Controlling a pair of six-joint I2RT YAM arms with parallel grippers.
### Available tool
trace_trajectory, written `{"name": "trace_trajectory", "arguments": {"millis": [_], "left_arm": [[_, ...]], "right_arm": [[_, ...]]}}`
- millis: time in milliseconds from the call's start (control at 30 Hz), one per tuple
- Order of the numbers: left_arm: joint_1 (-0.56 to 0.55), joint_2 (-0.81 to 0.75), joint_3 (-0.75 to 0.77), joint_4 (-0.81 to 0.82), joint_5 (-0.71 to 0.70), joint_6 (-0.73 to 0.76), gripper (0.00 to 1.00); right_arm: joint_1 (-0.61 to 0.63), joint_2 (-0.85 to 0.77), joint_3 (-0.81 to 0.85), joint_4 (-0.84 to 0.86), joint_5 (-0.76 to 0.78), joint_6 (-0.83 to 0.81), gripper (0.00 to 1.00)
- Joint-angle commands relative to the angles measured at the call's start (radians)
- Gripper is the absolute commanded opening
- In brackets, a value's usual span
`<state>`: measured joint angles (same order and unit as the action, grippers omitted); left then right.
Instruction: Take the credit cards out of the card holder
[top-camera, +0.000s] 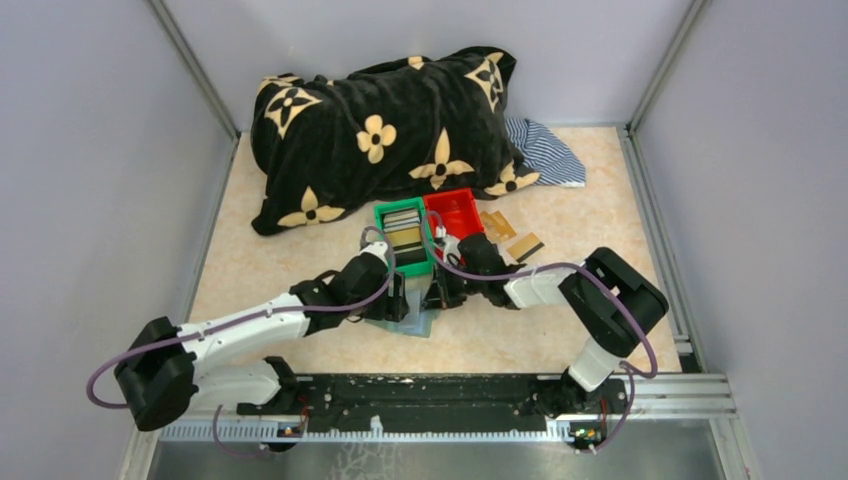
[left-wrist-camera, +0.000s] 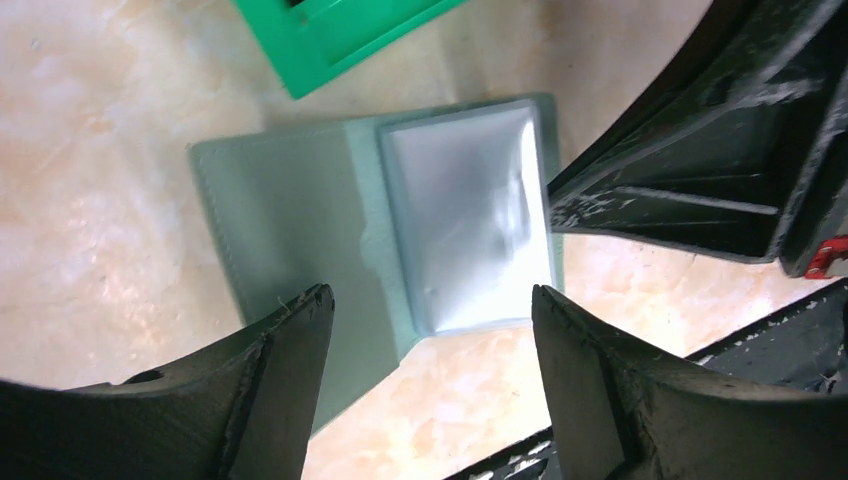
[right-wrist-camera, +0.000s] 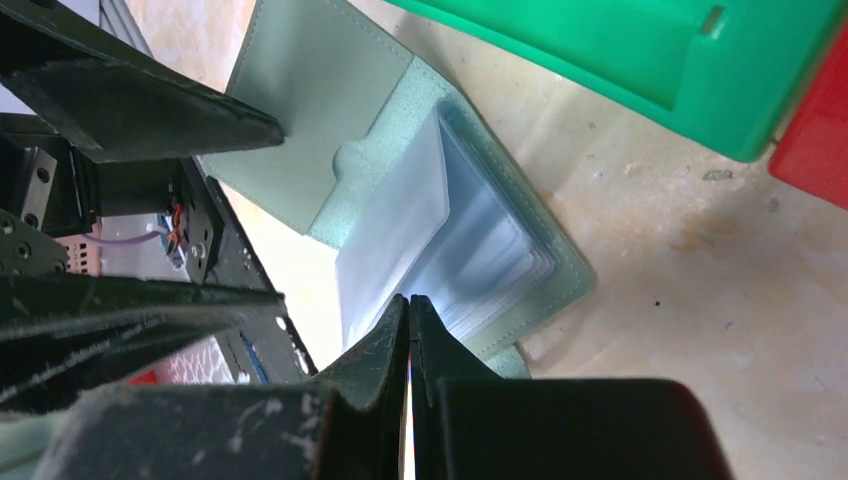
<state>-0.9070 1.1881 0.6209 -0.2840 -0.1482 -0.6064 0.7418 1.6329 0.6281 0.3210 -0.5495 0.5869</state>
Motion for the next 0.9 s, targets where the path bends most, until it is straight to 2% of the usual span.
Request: {"name": "trace_trajectory", "arguments": {"millis": [0, 233, 433, 567, 867], "left_arm": [[0.009, -0.055, -0.063, -0.073, -0.053, -0.092, 0.78], [0.011, 0.024, -0.079, -0.142, -0.128, -0.182, 0.76], [0.029, 0.042, -0.052, -0.267, -0.234, -0.262, 0.76], [0.034, 0.032, -0.024, -0.364, -0.308, -0.339, 0.71], [0.034, -0.1, 0.075, -0.277, -0.258, -0.236, 0.68]], "right_arm": [[-0.011, -0.028, -0.025, 0.016, 0.016, -0.013, 0.0], [-0.027, -0.04, -0.041, -0.015, 0.03, -0.026, 0.0], [-0.039, -0.023, -0.04, -0.009, 0.027, -0.03, 0.0], [-0.041, -0.007, -0.038, -0.004, 0.025, -0.033, 0.0], [-0.042, 0.012, -0.025, 0.01, 0.01, -0.038, 0.0]]}}
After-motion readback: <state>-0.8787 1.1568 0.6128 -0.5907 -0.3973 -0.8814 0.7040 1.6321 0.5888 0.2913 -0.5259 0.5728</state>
